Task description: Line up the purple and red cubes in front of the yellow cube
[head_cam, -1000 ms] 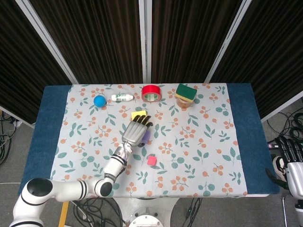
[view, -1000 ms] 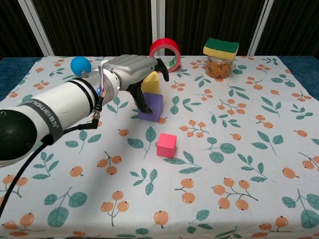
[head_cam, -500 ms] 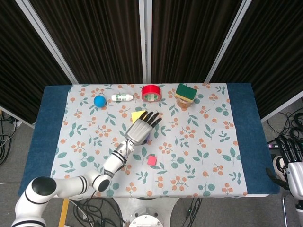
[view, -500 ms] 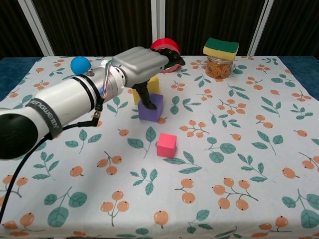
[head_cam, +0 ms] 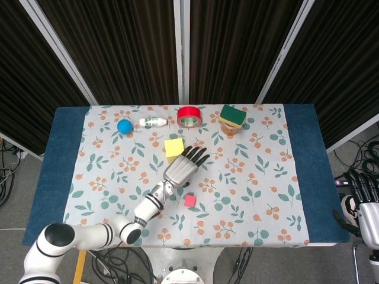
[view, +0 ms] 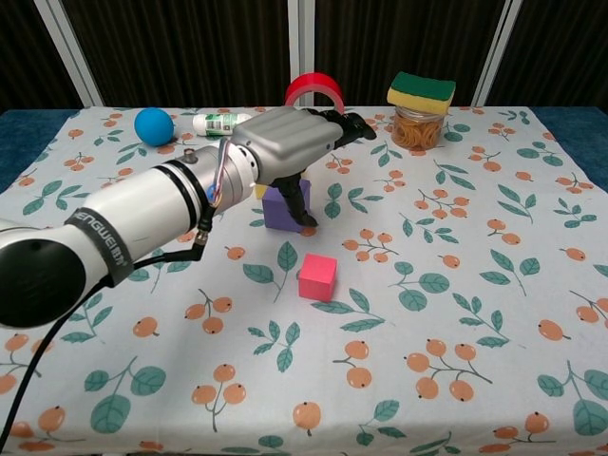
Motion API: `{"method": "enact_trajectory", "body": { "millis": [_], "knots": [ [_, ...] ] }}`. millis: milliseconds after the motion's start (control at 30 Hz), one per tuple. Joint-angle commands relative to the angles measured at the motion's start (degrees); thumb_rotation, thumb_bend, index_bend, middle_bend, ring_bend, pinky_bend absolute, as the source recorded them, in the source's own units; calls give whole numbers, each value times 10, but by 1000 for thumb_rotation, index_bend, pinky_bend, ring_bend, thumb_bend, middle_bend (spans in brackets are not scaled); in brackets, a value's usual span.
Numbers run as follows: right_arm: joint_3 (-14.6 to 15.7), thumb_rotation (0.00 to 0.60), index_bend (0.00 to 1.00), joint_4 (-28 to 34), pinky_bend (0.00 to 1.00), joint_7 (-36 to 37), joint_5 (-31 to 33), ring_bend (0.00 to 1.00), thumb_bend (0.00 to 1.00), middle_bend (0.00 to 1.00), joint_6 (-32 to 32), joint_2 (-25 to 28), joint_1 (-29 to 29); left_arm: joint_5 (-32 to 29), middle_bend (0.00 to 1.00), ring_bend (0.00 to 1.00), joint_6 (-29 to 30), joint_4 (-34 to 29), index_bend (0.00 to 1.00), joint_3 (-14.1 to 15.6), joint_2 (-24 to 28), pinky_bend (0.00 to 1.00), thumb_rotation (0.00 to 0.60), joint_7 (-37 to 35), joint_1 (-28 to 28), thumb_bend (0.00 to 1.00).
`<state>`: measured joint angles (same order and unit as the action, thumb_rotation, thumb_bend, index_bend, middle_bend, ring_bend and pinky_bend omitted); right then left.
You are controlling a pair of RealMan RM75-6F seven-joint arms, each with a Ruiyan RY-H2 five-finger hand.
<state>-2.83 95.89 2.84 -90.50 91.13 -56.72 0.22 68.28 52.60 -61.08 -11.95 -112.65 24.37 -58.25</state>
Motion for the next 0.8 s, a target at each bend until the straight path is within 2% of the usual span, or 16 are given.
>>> {"method": "enact_trajectory", "body": {
  "millis": [33, 300, 467, 800],
  "knots": [
    [0, 600, 0, 0, 50, 0, 1, 0, 171, 26, 0, 1, 0, -4, 0, 39, -13, 22, 114, -6, -12, 118, 600, 6, -9, 0],
    [-1, 600, 0, -1, 50, 4, 2, 0, 173, 22, 0, 3, 0, -23, 0, 38, -36, 90, 114, -22, -44, 118, 600, 1, -18, 0],
    [-2, 600, 0, -3, 50, 6, 2, 0, 177, 21, -3, 2, 2, -30, 0, 39, -34, 107, 114, -33, -51, 118, 600, -12, -14, 0],
    [-1, 600, 0, 0, 50, 2, -1, 0, 175, 18, 2, 2, -1, -24, 0, 39, -28, 122, 114, -37, -54, 118, 600, -6, -15, 0]
  ]
}}
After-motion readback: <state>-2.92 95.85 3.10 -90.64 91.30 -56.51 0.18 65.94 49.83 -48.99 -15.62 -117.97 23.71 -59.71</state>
